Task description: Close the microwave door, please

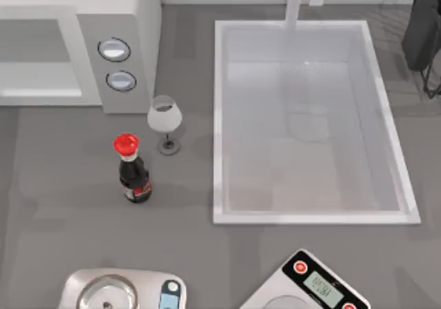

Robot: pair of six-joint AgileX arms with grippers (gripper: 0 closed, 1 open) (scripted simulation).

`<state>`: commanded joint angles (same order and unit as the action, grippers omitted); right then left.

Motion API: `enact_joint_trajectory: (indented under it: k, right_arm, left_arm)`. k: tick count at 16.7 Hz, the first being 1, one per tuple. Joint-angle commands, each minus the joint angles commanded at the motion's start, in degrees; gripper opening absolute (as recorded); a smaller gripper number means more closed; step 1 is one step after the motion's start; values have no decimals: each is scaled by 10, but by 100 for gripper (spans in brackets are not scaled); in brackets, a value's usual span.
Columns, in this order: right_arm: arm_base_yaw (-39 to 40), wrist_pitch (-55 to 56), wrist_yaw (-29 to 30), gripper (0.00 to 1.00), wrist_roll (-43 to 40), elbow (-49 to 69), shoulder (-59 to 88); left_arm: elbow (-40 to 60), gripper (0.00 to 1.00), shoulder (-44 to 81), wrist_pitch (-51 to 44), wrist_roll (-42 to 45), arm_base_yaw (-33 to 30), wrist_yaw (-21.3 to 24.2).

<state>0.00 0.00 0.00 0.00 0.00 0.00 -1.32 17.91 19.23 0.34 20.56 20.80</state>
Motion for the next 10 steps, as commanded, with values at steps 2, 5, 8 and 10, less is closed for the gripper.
enact_joint_trajectory:
  k: [2,5,8,10]
  right_arm:
    - [0,0,0,100,0,0,0]
    - [0,0,0,100,0,0,0]
    - [0,0,0,100,0,0,0]
    - [0,0,0,100,0,0,0]
  left_arm:
    - [-4,0,12,13,0,-3,-3]
    - [-2,0,10,12,0,-2,-3]
    - [17,0,30,-6,16,12,4]
    - [59,0,73,-43,49,40,19]
